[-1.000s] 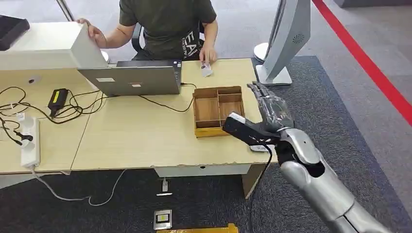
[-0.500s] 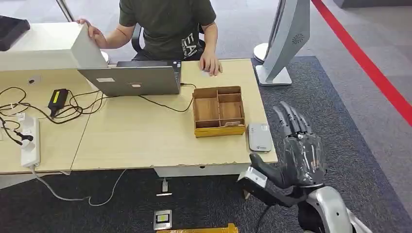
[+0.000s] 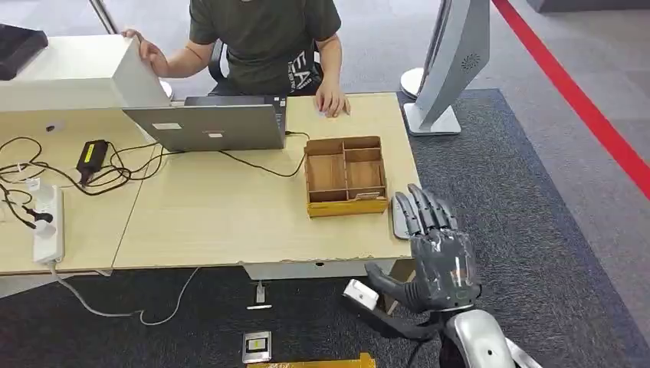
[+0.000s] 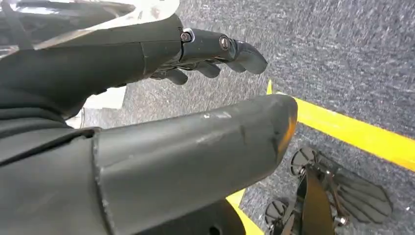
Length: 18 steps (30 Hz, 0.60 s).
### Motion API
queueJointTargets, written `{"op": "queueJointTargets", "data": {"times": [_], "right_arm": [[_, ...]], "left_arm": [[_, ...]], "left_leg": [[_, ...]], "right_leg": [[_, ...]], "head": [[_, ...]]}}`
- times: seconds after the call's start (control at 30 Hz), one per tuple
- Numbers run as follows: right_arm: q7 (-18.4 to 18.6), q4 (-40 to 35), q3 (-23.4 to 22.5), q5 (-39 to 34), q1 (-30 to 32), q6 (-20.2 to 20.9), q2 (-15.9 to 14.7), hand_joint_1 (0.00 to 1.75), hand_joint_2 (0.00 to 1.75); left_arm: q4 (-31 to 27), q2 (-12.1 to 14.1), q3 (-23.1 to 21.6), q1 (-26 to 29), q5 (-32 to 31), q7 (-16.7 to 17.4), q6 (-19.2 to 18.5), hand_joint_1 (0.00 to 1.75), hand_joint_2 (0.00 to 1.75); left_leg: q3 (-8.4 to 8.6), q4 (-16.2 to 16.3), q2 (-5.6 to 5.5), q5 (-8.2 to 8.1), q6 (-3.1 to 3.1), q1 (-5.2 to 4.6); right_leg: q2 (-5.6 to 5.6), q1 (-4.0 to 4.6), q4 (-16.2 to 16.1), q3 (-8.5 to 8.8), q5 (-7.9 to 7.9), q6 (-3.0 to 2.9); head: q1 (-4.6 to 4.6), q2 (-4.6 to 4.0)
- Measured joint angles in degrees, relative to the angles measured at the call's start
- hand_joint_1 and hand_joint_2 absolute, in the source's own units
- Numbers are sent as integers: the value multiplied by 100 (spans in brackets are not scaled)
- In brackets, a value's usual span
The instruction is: Pass the card to the sensor for recognition and then transmit it.
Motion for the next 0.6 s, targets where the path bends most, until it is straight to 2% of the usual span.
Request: {"op": "queueJointTargets", "data": {"times": [0.2,0.4,0.6], "right_arm": [[-420,637,13,453,-248,-48,497,0,175],[-603,1314,-37,698,-589,31,973,0,175],[-678,2018,-81,844,-1011,199,1310,0,175]], "left_arm": [[0,-4,55,-7,-4,-18,-76,0,0],[0,-11,103,-5,11,-28,-127,0,0],[0,-22,105,-5,-59,-22,-260,0,0]], "left_leg": [[0,-1,-1,2,-1,1],[2,-1,0,4,-2,1],[3,0,0,4,-2,0]], "right_leg": [[-1,1,1,0,0,0],[-1,1,3,2,2,-2],[-1,0,2,2,2,-2]], "head": [[-2,0],[-2,0],[-2,0]]}}
